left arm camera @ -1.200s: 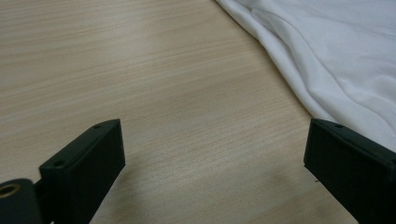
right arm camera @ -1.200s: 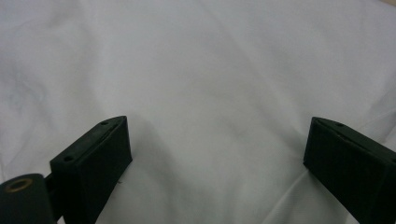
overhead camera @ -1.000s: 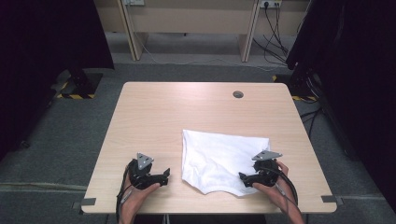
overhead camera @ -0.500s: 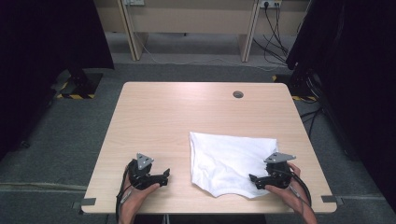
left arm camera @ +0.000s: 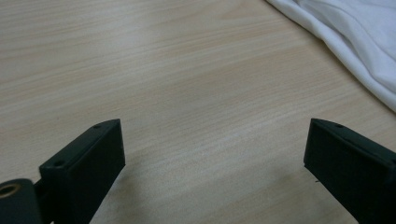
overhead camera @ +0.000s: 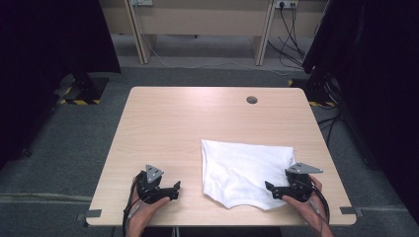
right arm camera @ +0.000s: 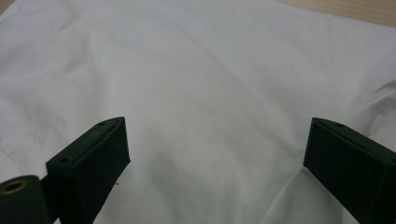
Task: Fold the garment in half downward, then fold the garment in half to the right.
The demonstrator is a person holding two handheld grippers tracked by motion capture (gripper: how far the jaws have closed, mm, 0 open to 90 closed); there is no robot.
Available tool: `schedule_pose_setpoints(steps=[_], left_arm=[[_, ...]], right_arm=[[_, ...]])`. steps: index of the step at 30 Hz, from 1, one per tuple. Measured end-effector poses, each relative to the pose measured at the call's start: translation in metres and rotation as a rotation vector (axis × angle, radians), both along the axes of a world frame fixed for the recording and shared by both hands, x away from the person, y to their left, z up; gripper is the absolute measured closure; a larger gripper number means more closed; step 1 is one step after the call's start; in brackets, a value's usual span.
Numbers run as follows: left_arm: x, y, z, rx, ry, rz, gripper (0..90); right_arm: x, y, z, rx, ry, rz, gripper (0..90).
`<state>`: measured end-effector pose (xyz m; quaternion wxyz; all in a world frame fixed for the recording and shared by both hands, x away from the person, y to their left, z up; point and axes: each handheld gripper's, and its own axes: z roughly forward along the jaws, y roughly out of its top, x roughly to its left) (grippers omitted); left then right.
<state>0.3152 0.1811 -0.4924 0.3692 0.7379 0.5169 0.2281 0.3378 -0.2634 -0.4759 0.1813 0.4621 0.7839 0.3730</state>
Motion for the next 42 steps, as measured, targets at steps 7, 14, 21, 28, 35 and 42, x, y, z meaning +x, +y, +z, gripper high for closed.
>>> schedule_pose_setpoints(steps=[7,14,21,28,35,42], left_arm=[[-0.002,0.001,-0.001,0.011,0.029,-0.012,4.7],[-0.004,-0.002,-0.002,0.049,0.049,-0.025,4.4],[-0.003,-0.002,-0.003,0.053,0.055,-0.017,2.1],[-0.003,-0.002,-0.003,0.054,0.056,-0.016,1.6],[-0.003,-0.002,-0.003,0.053,0.056,-0.014,1.4],[-0.003,-0.002,-0.003,0.052,0.056,-0.012,1.4]], right_arm=[[-0.004,-0.007,0.001,0.022,-0.018,-0.029,6.5],[-0.014,-0.011,0.001,0.028,-0.02,-0.031,6.2],[-0.02,-0.014,0.001,0.03,-0.021,-0.04,6.1],[-0.02,-0.015,0.002,0.033,-0.024,-0.043,6.1],[-0.021,-0.017,0.003,0.04,-0.026,-0.046,6.1],[-0.022,-0.016,0.001,0.033,-0.022,-0.043,6.1]])
